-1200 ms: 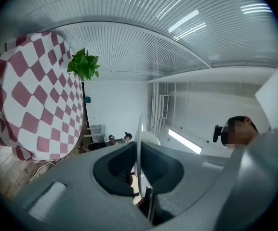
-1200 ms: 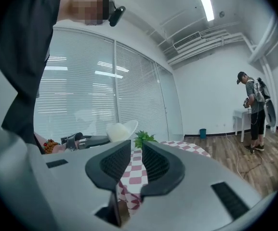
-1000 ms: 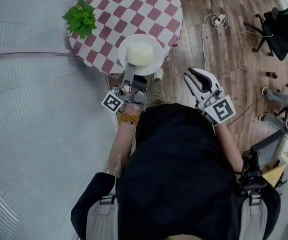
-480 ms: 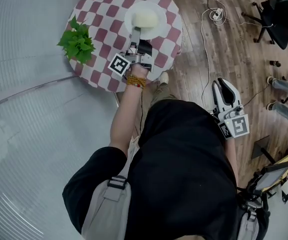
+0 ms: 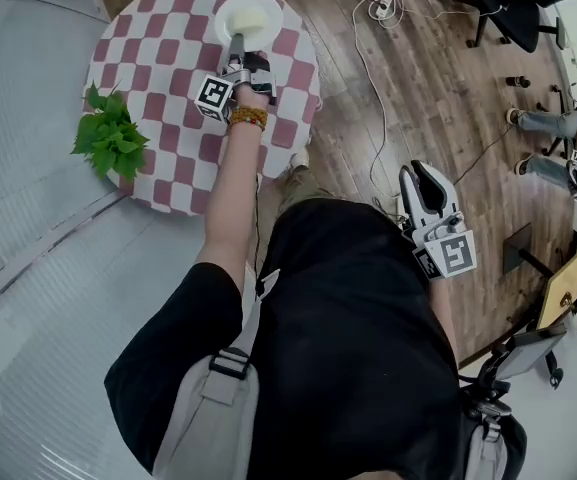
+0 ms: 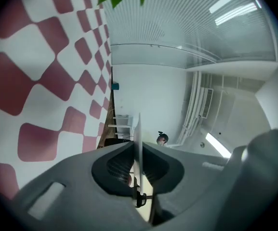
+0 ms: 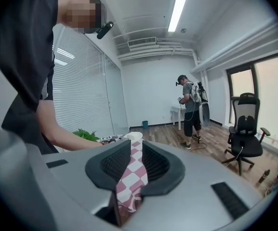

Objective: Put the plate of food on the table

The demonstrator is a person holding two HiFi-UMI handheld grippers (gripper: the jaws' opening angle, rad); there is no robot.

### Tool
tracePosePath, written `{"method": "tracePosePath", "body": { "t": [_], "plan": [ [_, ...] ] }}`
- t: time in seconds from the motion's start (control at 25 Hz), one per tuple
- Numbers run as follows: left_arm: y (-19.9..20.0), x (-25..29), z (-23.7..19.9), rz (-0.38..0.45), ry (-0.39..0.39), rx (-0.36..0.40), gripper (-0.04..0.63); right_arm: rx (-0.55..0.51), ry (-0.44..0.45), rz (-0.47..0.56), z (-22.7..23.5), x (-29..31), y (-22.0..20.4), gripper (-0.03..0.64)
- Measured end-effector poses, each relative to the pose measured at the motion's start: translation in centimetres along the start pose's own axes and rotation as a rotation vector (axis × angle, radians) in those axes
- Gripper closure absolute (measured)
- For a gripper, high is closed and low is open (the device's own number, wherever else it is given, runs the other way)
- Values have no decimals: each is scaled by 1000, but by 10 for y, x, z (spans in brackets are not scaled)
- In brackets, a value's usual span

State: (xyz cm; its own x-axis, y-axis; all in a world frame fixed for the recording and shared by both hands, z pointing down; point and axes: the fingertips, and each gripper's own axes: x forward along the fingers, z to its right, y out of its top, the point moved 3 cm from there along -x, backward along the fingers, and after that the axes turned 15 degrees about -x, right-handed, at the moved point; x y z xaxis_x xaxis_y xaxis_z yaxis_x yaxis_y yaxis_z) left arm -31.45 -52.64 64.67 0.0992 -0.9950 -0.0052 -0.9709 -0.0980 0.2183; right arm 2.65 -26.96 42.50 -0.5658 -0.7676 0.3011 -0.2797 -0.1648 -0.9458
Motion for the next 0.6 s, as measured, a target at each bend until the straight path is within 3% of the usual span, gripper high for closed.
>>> {"method": "tracePosePath", "body": {
  "t": [0.6],
  "plan": [
    [16,33,-96,125,217,-110,574,22,-28,-65,0,7,-7,537]
  ]
}}
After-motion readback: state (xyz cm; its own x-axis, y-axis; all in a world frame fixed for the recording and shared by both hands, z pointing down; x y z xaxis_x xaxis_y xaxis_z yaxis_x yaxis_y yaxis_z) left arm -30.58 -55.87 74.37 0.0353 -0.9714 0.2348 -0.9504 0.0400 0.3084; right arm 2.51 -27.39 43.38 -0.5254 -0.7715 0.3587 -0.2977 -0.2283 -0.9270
